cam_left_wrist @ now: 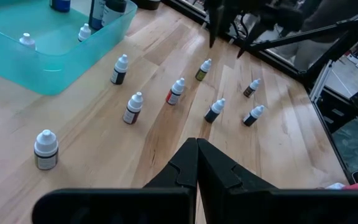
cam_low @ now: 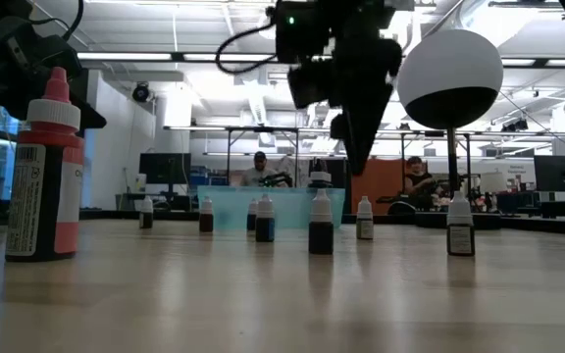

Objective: Pick & Place food coloring
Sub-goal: Put the small green food coloring into the bin

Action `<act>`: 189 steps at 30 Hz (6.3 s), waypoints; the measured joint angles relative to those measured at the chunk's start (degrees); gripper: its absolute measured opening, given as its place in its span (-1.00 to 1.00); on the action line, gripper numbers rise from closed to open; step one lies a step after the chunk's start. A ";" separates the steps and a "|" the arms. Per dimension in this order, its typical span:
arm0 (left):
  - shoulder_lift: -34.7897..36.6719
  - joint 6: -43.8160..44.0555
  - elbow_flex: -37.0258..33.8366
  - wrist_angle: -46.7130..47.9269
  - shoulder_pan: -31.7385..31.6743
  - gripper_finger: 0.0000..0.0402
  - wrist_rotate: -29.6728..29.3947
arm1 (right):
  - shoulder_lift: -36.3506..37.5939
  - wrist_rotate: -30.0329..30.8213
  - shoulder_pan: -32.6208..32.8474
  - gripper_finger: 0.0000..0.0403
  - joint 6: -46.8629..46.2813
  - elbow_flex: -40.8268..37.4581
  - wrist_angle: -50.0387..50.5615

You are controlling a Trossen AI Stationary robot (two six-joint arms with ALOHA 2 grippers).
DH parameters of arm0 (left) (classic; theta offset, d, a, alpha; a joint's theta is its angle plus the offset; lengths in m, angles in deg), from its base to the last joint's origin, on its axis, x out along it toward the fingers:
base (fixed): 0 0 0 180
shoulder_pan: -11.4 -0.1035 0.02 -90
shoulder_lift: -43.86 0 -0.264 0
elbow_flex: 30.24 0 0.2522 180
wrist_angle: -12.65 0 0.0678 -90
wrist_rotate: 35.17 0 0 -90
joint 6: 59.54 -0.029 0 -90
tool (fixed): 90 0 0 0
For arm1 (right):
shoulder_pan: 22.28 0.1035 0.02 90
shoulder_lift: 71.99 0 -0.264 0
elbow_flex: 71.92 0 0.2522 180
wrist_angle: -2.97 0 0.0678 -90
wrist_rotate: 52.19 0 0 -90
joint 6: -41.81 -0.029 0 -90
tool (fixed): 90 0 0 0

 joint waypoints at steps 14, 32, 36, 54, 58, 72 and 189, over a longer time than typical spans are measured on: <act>0.00 0.00 0.00 0.00 0.02 -1.00 -0.01 | 0.00 2.81 -0.09 0.23 -1.51 -8.67 -8.49; 0.00 0.00 0.01 0.00 0.00 -1.00 -0.01 | 0.00 3.31 -0.05 0.23 -2.01 -8.68 -10.71; 0.00 0.01 0.00 0.00 0.00 -1.00 -0.02 | 0.00 3.44 -0.07 0.23 -1.92 -8.68 -10.70; -0.01 0.00 0.01 0.00 0.00 -1.00 -0.02 | 0.00 4.73 0.62 0.23 -2.11 -8.68 -10.90; 0.00 0.00 0.00 0.00 0.01 -1.00 -0.03 | 0.00 6.52 1.78 0.23 -2.51 -8.66 -10.90; -0.01 0.00 0.01 0.00 0.02 -1.00 -0.02 | 0.00 11.40 4.06 0.23 -4.51 -8.66 -11.34; 0.00 0.00 0.01 0.00 0.02 -1.00 -0.03 | -11.58 6.23 -24.15 -0.67 -4.21 36.47 -16.04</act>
